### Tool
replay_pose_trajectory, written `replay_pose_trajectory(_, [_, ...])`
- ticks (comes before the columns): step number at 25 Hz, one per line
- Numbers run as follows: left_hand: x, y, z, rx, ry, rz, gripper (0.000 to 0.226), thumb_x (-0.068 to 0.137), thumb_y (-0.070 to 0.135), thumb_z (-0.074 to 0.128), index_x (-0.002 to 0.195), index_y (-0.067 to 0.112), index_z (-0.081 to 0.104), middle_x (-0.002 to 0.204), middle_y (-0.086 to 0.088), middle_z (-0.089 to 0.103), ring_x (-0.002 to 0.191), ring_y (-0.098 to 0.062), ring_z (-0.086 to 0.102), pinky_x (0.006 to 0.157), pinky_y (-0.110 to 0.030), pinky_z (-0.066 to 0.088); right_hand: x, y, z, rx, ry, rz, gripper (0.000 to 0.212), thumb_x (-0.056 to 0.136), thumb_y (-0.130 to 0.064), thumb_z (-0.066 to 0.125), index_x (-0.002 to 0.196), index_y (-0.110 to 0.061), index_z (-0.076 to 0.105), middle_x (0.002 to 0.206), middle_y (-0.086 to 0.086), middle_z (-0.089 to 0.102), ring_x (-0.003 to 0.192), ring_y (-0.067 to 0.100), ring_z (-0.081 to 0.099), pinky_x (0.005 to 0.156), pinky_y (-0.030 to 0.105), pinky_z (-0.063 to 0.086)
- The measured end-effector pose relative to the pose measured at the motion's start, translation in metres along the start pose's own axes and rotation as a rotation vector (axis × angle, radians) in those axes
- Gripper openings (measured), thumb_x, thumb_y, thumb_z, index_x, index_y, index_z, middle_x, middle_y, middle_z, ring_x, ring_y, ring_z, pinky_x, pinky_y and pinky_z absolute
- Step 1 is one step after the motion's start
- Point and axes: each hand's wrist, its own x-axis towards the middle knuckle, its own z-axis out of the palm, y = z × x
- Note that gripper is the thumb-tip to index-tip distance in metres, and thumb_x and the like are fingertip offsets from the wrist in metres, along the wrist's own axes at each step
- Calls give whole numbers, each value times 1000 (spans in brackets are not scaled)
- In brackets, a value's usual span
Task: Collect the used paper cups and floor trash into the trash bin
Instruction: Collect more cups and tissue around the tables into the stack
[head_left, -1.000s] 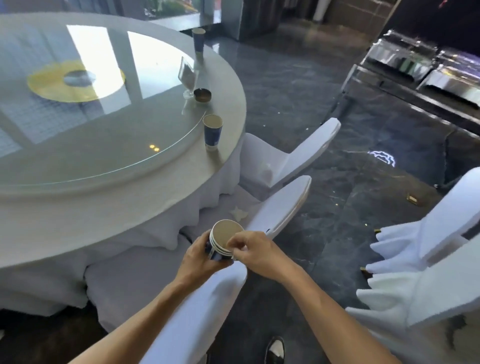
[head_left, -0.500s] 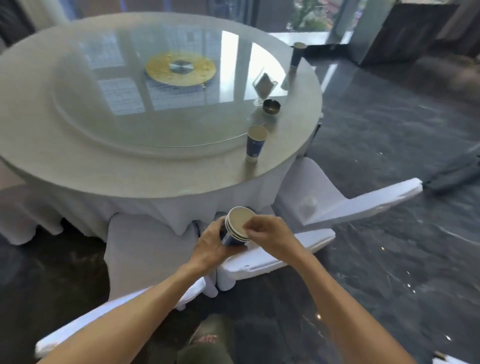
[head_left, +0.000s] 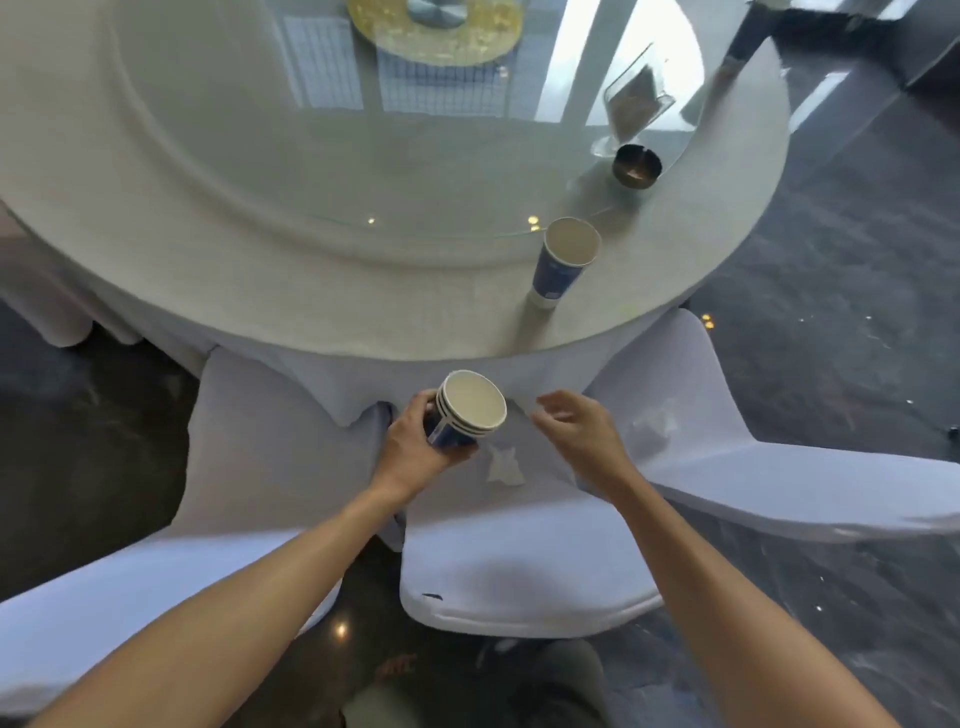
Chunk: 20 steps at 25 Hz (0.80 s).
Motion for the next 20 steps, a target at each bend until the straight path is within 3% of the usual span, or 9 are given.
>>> replay_pose_trajectory(3, [13, -18, 9, -33, 79, -129, 69, 69, 37, 96, 128, 27, 61, 115, 7, 71, 105, -17, 68, 80, -27, 48, 46, 44, 14, -266, -216, 40, 56, 91, -32, 71, 143, -18, 58, 141, 6, 57, 126, 23, 59, 102, 35, 49])
replay_pose_trajectory(6, [16, -34, 23, -42, 109, -192, 74, 65, 41, 97, 128, 30, 60, 112, 6, 72, 105, -19, 70, 79, -29, 51, 83, 83, 38, -463, -451, 46, 75, 90, -39, 70, 156, -22, 40, 156, 10, 40, 138, 29, 48, 109, 41, 46])
replay_pose_trajectory(10, [20, -54, 43, -77, 189, -260, 87, 59, 46, 96, 135, 30, 57, 119, 6, 73, 111, -19, 70, 89, -35, 57, 118, 131, 77, -667, -619, -25, 82, 88, -39, 69, 159, -23, 32, 156, 14, 39, 138, 37, 43, 106, 45, 47])
replay_pose_trajectory(12, [29, -70, 55, -86, 197, -271, 84, 62, 40, 98, 135, 30, 57, 120, 6, 73, 111, -18, 70, 92, -36, 57, 137, 152, 100, -741, -659, -112, 80, 88, -37, 71, 158, -24, 33, 155, 14, 37, 137, 38, 41, 104, 46, 48])
replay_pose_trajectory(15, [42, -98, 75, -61, 167, -253, 77, 65, 32, 99, 130, 33, 59, 117, 12, 73, 108, -12, 70, 86, -25, 55, 160, 187, 134, -849, -716, -207, 83, 90, -32, 69, 161, -25, 26, 163, 11, 25, 142, 37, 34, 105, 47, 48])
replay_pose_trajectory(18, [54, -126, 89, -39, 109, -248, 72, 65, 34, 99, 124, 40, 58, 116, 19, 71, 106, -6, 68, 76, -5, 47, 179, 225, 164, -944, -760, -255, 84, 92, -25, 67, 162, -28, 22, 167, 11, 18, 146, 37, 29, 106, 49, 47])
replay_pose_trajectory(20, [58, -138, 93, -24, 83, -252, 73, 66, 35, 98, 127, 38, 58, 118, 20, 70, 108, -6, 67, 76, -3, 48, 182, 248, 178, -1004, -778, -273, 80, 93, -22, 66, 161, -26, 24, 164, 12, 21, 142, 38, 34, 104, 49, 49])
